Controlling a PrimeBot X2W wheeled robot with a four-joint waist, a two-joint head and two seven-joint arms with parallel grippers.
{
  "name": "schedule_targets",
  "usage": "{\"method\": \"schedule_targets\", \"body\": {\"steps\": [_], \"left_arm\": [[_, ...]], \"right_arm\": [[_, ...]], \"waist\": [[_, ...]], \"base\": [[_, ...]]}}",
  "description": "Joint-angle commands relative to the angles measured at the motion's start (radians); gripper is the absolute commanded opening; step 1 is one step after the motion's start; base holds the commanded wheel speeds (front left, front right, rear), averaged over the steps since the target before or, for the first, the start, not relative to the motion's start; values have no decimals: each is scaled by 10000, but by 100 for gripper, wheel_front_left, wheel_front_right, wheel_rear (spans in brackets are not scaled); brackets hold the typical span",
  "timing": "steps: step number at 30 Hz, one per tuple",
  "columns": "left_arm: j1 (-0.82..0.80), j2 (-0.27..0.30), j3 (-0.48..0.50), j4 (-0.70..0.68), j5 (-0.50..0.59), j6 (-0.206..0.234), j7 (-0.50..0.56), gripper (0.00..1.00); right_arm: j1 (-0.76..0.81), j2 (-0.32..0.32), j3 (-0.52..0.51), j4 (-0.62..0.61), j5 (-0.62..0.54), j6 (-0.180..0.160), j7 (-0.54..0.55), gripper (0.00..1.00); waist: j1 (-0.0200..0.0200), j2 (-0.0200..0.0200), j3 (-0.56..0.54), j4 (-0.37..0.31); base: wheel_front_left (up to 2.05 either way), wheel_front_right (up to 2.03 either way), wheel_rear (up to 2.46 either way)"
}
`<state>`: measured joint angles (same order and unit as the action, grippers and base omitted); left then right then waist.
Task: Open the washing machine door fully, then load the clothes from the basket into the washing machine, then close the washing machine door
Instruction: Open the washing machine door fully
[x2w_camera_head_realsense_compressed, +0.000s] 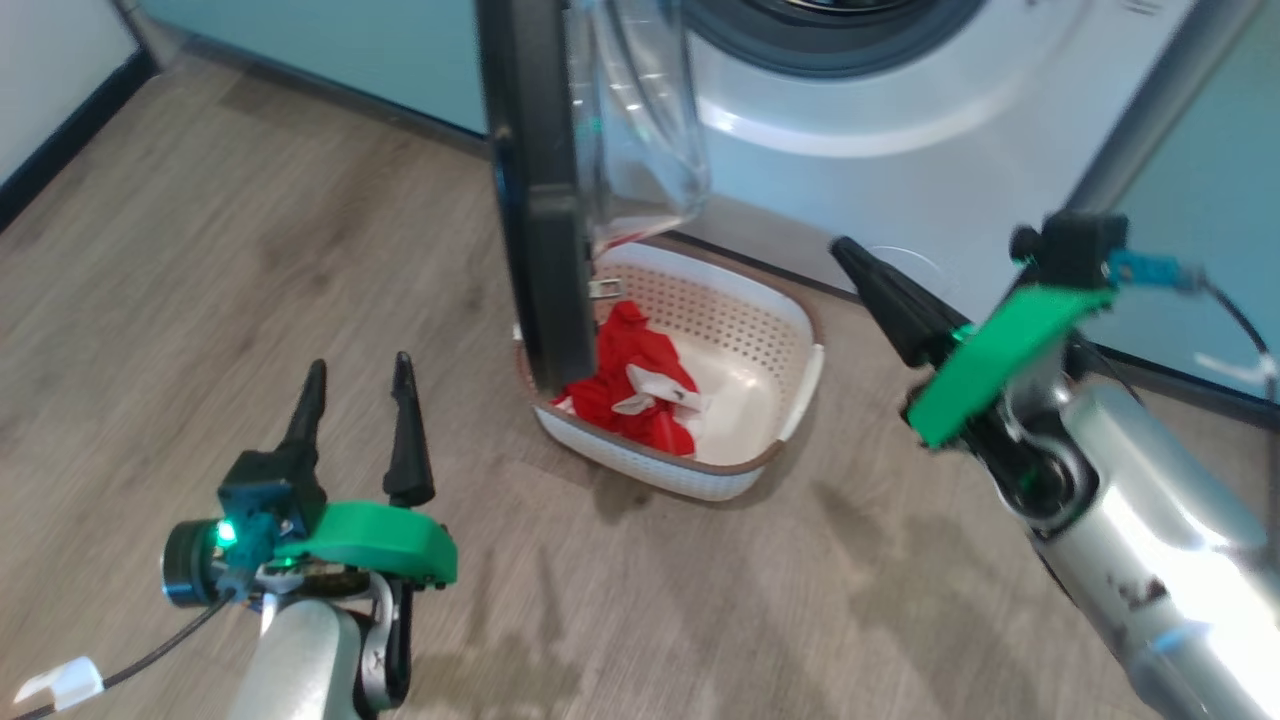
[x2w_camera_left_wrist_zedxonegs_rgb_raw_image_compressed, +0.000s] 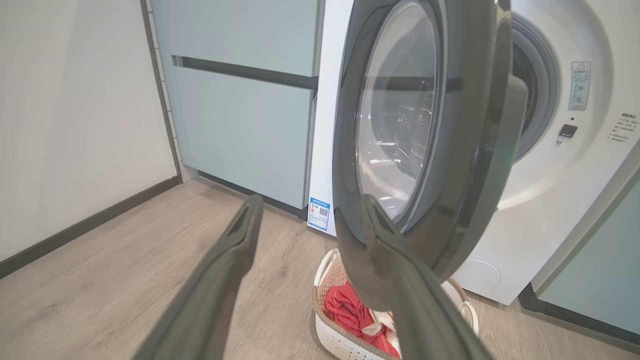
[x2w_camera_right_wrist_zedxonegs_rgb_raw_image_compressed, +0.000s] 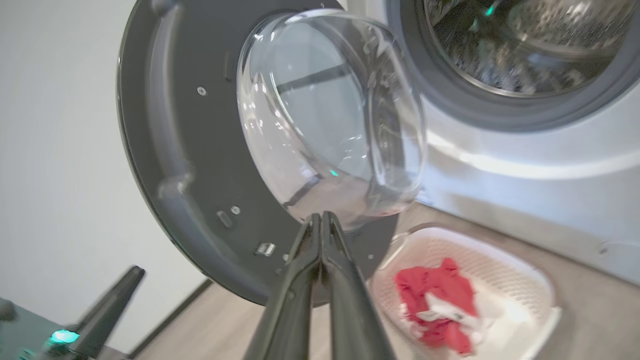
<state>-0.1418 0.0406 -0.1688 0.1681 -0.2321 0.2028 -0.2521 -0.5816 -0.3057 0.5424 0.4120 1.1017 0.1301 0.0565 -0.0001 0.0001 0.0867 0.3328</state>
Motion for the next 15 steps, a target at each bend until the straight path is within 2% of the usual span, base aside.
{"method": "schedule_targets", "body": {"steps": [1,4,8,10,15], "left_arm": [[-456,97,512,-264,184,-123,-97,100],[-438,97,744,-244,286,-272,-97,100],[-410,97,907,-267,395,-423,-97,100],[-397,97,971,-284,428,-529,-97,100],[-341,97,1002,-346,451,-679,-97,100]], "right_arm": [[158,-393,310,-506,-1091,6,-1112,0],[557,-506,262,-460,-2333,6,-2511,0],[960,-295,-320,-481,-3538,6,-3066,0],[1359,44,-1019,-689,-4203,6,-3158,0],[2656,1201,-2923,-2095,-5708,6,-3178,0]], "waist": [[1,-1,-30,-309],[1,-1,-51,-523],[1,-1,-37,-701],[1,-1,-24,-784],[1,-1,29,-919]], "base": [[0,0,0],[0,0,0],[0,0,0],[0,0,0],[0,0,0]]}}
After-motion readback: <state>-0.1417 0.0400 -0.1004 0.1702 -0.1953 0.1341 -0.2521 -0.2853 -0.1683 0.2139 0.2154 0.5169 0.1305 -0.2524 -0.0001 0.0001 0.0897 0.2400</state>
